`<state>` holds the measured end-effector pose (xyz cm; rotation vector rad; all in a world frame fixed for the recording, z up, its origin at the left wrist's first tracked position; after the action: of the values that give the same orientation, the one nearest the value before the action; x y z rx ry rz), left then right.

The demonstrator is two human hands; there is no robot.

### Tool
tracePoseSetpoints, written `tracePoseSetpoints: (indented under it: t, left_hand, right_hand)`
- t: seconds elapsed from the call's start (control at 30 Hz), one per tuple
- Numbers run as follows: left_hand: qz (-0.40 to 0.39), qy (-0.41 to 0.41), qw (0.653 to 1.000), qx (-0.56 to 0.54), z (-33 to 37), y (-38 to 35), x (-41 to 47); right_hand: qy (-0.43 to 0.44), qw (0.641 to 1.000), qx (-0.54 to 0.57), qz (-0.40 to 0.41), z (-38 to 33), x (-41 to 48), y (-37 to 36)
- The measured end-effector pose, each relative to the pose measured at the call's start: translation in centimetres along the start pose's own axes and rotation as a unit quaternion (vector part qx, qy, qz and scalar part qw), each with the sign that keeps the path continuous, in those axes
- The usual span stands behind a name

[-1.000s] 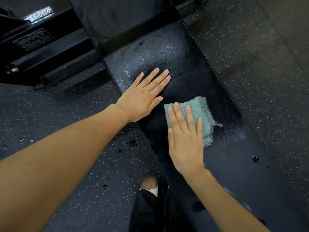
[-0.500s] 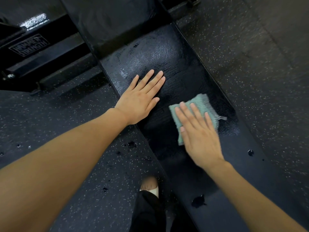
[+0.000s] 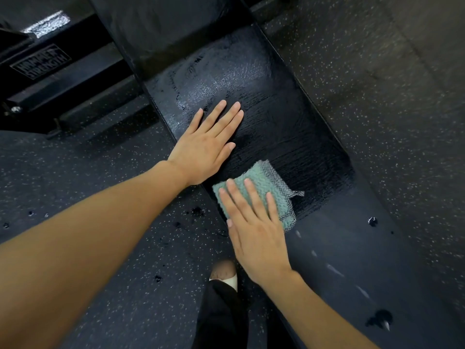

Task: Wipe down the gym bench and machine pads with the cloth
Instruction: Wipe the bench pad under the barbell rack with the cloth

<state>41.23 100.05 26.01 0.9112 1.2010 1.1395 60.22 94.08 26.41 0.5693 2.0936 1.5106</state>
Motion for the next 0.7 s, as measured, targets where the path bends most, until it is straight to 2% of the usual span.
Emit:
tracePoseSetpoints:
  t: [0.2,0.43,0.6,0.7]
  left_hand:
    - [0.003,0.015,1.0,-0.004,0.7,-0.3,-0.3]
    - [0.004,0.027,1.0,-0.011,1.8,-0.7,-0.9]
    - [0.008,0.028,1.0,-0.012,2.9,-1.0,-1.4]
    - [0.01,0.027,1.0,-0.013,3.7,-1.1,-1.6]
  right_hand:
    - [0.094,0.994,-0.041,-0.028,3.9,-0.4,0.9]
    - [-0.004,0.999,-0.034,-0.008,11.6,-0.9,2.9]
    - [-0.084,0.996,0.011,0.029,8.7,-1.0,2.3]
    - [-0.069,0.997,0.007,0.015,6.8,-1.6,1.8]
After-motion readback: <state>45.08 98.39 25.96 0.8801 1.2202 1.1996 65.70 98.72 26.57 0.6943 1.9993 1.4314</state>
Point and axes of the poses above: each hand's wrist, its own x-axis towards the middle knuckle, its own y-axis out of the back of the hand, z = x × y, the point moved 3 cm from there along x, towards the middle knuckle, and after that the axes turned 3 degrees about y, right-handed, at the moved point
